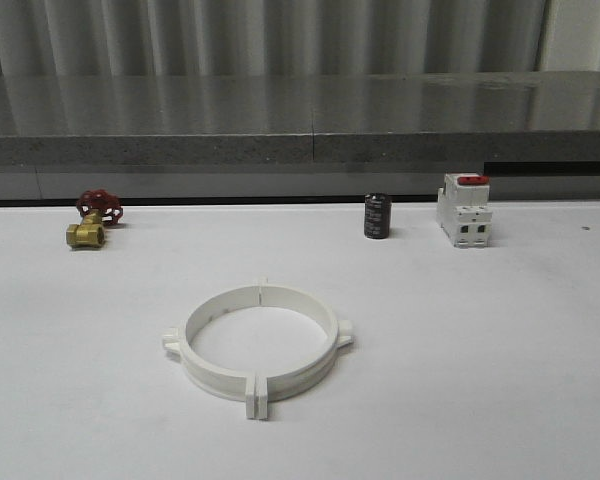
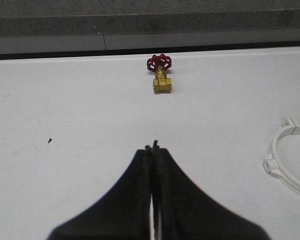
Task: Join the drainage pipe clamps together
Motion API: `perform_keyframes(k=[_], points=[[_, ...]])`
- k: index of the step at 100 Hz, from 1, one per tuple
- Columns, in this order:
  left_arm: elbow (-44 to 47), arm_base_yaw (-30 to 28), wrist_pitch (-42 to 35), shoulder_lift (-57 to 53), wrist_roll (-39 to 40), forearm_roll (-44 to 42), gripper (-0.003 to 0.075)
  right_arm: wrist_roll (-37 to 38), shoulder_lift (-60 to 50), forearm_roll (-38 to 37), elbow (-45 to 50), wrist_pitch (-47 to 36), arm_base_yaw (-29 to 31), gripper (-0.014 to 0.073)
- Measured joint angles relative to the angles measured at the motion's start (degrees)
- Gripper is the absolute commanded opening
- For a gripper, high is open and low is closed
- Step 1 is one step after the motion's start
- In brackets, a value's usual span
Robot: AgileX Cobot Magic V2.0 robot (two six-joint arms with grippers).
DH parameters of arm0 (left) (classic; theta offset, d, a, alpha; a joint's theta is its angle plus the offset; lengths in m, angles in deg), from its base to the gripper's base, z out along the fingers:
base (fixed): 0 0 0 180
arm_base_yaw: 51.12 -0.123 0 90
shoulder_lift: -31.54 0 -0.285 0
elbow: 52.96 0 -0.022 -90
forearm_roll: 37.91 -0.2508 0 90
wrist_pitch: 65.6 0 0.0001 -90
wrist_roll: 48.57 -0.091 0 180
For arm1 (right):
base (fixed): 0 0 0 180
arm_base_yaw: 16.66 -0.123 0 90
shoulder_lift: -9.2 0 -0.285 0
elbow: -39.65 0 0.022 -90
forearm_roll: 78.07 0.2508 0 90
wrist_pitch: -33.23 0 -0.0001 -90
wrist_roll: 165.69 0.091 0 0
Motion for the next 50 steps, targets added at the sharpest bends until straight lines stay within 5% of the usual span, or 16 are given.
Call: perform_keyframes(k=[50], points=[[0.00,0.00,0.00,0.00,0.00,0.00,-0.0020,-12.48,-17.79,12.52,20.82,-23.34,7.84,-0.0068]])
